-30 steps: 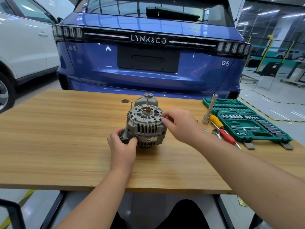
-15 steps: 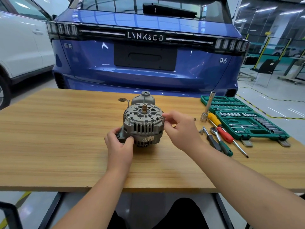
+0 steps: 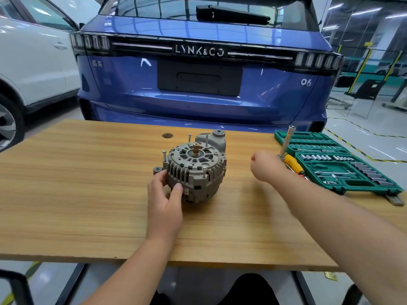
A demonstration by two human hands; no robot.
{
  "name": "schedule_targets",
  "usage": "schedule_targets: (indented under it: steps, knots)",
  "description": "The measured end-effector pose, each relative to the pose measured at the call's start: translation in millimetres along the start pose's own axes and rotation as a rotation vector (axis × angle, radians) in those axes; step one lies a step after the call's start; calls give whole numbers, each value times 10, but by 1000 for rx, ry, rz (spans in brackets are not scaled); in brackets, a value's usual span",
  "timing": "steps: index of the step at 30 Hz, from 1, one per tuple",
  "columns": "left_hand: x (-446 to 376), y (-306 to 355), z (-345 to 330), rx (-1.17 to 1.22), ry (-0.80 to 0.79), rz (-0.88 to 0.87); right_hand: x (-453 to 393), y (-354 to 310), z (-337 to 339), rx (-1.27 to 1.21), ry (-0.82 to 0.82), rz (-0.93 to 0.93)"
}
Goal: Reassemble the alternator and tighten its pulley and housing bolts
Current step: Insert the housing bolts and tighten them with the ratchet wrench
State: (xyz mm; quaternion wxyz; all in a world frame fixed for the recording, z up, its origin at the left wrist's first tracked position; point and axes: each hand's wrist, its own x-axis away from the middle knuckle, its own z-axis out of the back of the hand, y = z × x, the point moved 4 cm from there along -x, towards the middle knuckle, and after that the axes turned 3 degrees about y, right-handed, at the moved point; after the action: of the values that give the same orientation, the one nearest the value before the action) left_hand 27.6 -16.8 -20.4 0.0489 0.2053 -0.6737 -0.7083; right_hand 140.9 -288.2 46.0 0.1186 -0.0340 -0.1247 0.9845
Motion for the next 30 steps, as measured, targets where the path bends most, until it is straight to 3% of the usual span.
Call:
schedule_targets:
  steps: [2,5,16,20,26,30]
  knots:
    - [10,-3,17,2,-70,22,-215,69,-68,235,-94,-34]
    - [26,-11,5,-88,-162,29,-426,157,-133,359,-119,-62]
    - [-122,-22,-105,-143,-180,21,-471,117,-275,448,-48,10]
    - [-128,-28,-106,-105,-192,24,-370,28,-293,317,-46,57]
    - [-88,-27,-39,-38,-168,32,16,-84,-342,196,-193,171]
    - [-63,-22,20,48,-144,50,351,-153,-228,-229,-40,235]
